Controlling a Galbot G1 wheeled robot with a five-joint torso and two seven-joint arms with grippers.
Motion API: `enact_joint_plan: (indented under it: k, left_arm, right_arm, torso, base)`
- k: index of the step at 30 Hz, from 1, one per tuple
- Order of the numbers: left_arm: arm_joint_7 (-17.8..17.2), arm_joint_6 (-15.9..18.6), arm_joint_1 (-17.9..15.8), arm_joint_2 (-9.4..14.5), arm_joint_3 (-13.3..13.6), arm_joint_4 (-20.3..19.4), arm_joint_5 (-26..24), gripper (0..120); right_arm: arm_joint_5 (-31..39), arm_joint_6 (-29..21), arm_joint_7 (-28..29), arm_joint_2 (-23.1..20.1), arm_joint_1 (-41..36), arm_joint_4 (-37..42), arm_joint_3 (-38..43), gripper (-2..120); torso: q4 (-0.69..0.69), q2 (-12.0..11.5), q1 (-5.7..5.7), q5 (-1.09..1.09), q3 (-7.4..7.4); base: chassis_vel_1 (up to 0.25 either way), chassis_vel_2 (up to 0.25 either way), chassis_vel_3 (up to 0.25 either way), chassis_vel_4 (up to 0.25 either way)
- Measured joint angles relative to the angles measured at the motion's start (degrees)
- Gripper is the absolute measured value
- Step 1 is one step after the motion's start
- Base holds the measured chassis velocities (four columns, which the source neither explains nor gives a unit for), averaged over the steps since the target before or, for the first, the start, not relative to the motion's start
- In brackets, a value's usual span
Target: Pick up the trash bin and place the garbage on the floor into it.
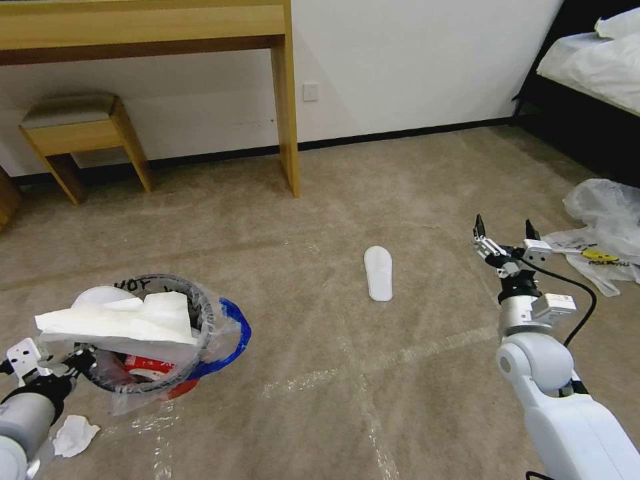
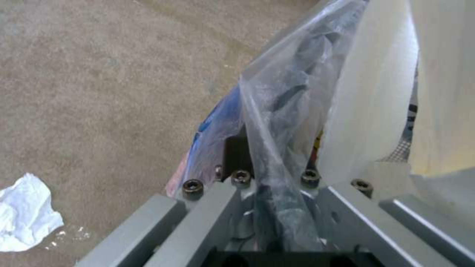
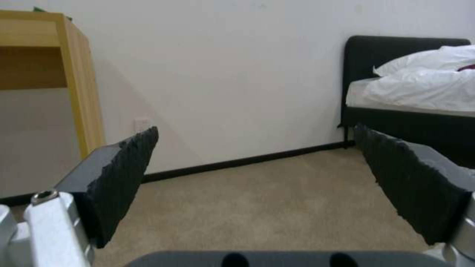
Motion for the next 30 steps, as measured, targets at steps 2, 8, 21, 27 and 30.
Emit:
enact_joint_plan:
  k: [2,8,21,27,30]
  left_arm:
    - [0.11,0.00,-0.02,0.00,0.02,0.03,0.23,1]
    - [0.12,0.00,-0.11,-0.02,0.12,0.16,0.42,1]
    - [0.09,0.00,-0.10,0.12,-0.17,0.21,0.31,1]
    - [0.09,0.00,-0.21,0.02,-0.17,0.41,0.29,1]
    - [0.10,0.00,-0.26,-0.21,-0.08,0.55,0.51,1]
  right_arm:
    - [0.00,0.01,0.00,-0.18,0.01,-0.06,-0.04,100]
    - [-0.02,0.08,-0.05,-0.53,0.31,-0.30,-0.12,100]
    - [-0.02,0.19,-0.08,-0.41,0.66,-0.68,-0.31,100]
    - [-0.15,0.53,-0.09,-0.45,0.82,-1.18,-0.31,100]
    - [-0.13,0.57,-0.12,-0.52,0.80,-1.23,-0.36,100]
  torso:
    - [0.00,0.00,0.00,0.00,0.00]
    - [0.00,0.00,0.00,0.00,0.00]
    - [-0.01,0.00,0.00,0.00,0.00]
    - [-0.02,0.00,0.00,0.01,0.00]
    - [0.01,0.00,0.00,0.00,0.00]
  base:
    - [0.000,0.000,0.000,0.000]
    - [0.000,0.000,0.000,0.000]
    - [-0.028,-0.035,-0.037,-0.037]
    - [-0.048,-0.055,-0.052,-0.062]
    - [0.000,0.000,0.000,0.000]
